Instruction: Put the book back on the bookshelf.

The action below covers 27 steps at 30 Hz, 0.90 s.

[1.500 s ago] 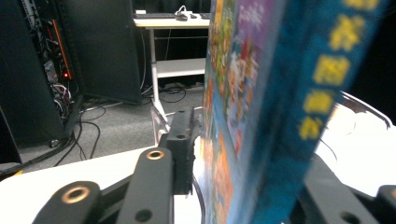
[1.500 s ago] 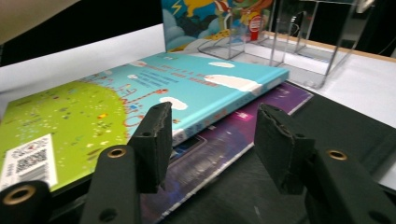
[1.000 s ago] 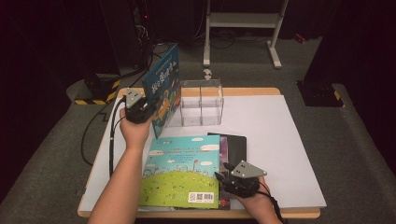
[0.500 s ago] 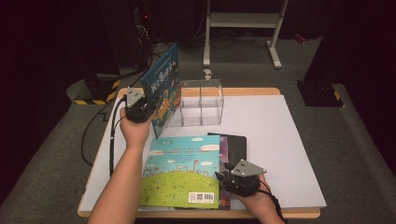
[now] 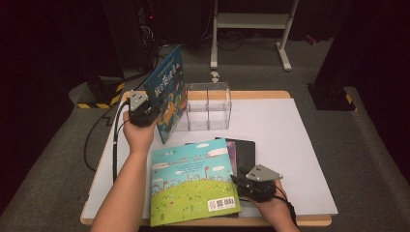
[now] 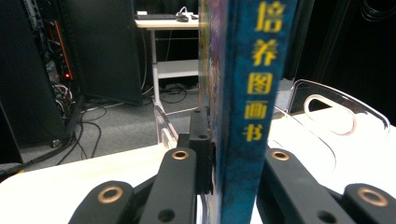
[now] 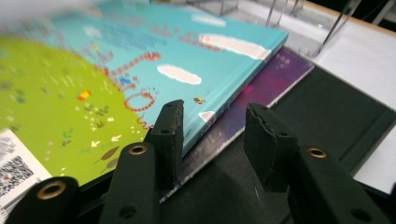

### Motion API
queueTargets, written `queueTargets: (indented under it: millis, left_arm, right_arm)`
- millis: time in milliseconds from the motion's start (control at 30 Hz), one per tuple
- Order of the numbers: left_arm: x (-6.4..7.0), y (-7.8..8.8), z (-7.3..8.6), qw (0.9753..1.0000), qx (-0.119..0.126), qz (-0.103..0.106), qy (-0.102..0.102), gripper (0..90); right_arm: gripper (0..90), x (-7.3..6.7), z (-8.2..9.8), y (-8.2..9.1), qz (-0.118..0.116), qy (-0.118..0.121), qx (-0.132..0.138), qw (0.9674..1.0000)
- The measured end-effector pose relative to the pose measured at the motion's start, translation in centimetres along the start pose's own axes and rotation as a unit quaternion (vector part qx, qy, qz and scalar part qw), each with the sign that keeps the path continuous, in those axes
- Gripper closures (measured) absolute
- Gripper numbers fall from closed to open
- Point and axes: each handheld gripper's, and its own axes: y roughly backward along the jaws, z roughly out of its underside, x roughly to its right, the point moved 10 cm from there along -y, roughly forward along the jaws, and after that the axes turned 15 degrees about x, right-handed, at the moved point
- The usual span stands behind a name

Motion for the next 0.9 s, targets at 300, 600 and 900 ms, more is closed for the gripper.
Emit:
queueTargets:
  millis: [300,600,900]
  left_arm:
    - [0.0,0.0,0.1,0.9998,0.004,-0.021,0.001,81.6]
    - [-0.1,0.6,0.3,0.9986,0.021,-0.047,-0.013,81.8]
    - [0.3,1.0,0.6,0.9959,0.036,-0.066,-0.050,81.4]
  right_arm:
    - [57.6,-0.2,-0.3,0.0,0.004,0.005,0.007,1.0000]
    - [57.6,-0.3,-0.3,0.1,0.004,0.008,0.011,0.9999]
    - [57.7,-0.4,-0.3,0.1,0.003,0.010,0.013,0.9999]
